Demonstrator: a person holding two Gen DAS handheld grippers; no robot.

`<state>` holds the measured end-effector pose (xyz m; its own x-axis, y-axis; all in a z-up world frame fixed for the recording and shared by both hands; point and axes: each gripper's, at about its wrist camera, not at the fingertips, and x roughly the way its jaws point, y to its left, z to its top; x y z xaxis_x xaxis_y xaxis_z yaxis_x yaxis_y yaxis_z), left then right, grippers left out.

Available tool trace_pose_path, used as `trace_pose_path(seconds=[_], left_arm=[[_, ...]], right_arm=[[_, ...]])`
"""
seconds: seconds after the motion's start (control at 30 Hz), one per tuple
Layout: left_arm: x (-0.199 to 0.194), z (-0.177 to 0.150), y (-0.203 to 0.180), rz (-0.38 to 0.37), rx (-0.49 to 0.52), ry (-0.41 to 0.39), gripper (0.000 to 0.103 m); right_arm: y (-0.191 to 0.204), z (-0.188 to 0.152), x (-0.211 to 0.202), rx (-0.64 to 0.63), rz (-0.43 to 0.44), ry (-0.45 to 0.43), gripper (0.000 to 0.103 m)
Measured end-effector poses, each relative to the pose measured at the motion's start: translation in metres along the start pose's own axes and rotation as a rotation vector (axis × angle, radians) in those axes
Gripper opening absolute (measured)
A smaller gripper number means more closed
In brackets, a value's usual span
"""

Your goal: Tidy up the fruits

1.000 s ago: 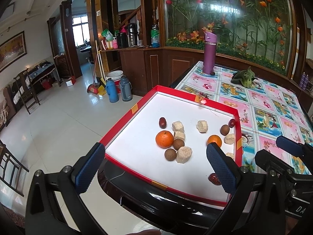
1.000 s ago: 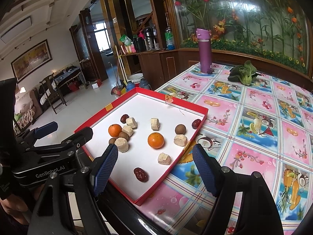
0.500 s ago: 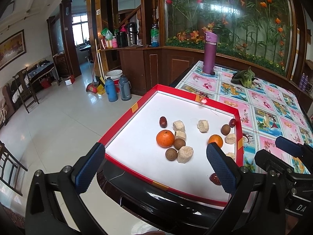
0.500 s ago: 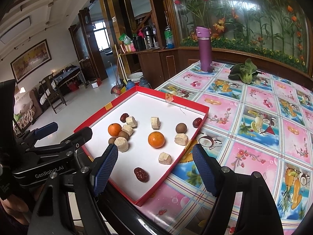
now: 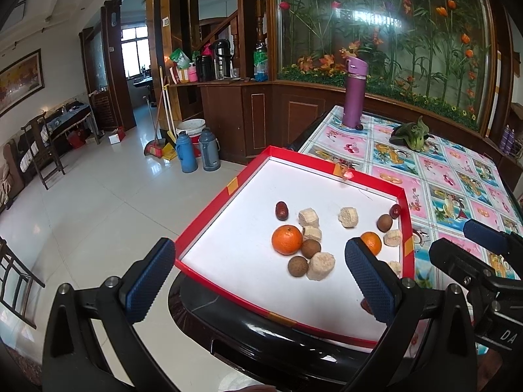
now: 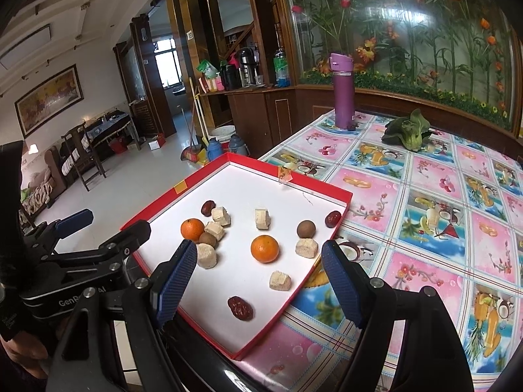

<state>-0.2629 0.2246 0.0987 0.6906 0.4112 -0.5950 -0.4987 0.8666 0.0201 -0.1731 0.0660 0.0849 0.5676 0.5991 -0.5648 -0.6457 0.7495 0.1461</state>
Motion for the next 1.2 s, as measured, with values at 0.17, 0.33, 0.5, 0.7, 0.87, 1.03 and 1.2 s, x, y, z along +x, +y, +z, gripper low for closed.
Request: trace_pose_path(seconds=[0.17, 0.33, 0.5, 0.7, 0.87, 1.03, 1.2], left_arm=[[0.004, 0.006, 0.007, -0.003, -0.011, 0.006, 0.103], [0.006, 0.01, 0.009, -0.004, -0.008, -0.002, 0.103], [0.007, 0.012, 0.008, -0.002, -0.003, -0.004, 0.103], [0.008, 0.013, 0.009, -0.004, -0.005, -0.003, 0.103], [0.006, 0.011, 0.009, -0.007, -0.006, -0.01, 0.103], [0.0, 0.007, 0.008, -0.015, -0.003, -0.022, 0.103], [-0.009, 0.005, 0.007, -0.019, -0.005, -0.034, 0.103]], right_arm=[[0.0, 0.004, 0.006, 0.007, 0.002, 0.004, 0.078], [0.004, 0.007, 0.01, 0.004, 0.006, 0.007, 0.078], [0.006, 0.007, 0.011, 0.003, 0.012, 0.004, 0.078], [0.003, 0.005, 0.013, 0.031, 0.023, 0.017, 0.078], [0.002, 0.002, 0.008, 0.042, 0.021, 0.013, 0.078], [0.005, 0.002, 0.001, 0.036, 0.021, 0.001, 0.078], [0.008, 0.002, -0.002, 0.019, 0.017, -0.013, 0.078]])
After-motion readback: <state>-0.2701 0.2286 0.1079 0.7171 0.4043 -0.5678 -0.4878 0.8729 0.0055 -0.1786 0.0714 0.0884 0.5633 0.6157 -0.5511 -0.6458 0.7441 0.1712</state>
